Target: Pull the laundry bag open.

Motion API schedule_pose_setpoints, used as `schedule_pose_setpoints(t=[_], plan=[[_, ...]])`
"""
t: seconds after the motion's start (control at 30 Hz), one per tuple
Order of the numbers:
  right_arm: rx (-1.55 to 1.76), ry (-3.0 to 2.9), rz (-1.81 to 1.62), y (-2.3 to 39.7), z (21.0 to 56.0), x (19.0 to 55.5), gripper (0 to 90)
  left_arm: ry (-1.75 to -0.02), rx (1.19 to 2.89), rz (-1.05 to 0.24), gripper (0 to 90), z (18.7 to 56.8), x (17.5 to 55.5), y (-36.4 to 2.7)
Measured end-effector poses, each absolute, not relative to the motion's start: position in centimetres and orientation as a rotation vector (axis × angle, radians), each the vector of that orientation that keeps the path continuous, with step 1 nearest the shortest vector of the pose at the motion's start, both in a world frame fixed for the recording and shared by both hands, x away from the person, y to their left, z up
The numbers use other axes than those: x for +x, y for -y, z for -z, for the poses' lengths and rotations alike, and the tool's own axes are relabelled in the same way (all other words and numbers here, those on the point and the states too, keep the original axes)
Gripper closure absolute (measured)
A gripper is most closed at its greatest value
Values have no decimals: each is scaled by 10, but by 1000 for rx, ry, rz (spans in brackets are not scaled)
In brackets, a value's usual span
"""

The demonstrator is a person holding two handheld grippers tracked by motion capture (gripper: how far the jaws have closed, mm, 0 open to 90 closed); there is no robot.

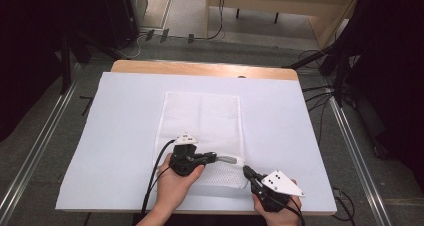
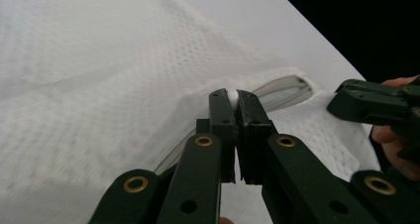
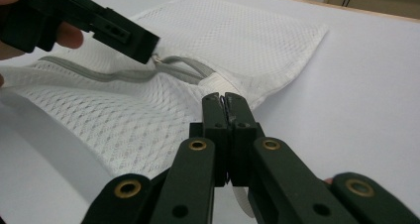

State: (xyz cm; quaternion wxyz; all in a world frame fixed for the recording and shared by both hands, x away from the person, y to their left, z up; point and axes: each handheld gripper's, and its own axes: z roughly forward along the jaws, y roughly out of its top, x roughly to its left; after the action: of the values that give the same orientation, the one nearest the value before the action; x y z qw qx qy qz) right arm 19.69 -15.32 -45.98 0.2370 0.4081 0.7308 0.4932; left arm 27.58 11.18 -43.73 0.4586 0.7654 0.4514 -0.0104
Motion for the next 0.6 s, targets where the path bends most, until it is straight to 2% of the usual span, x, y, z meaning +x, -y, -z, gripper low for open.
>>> schedule_pose_setpoints(t=[0.6], plan=[[1151, -1965, -1332, 167, 453, 195, 900, -1232, 1862, -90, 879, 451, 265, -203]])
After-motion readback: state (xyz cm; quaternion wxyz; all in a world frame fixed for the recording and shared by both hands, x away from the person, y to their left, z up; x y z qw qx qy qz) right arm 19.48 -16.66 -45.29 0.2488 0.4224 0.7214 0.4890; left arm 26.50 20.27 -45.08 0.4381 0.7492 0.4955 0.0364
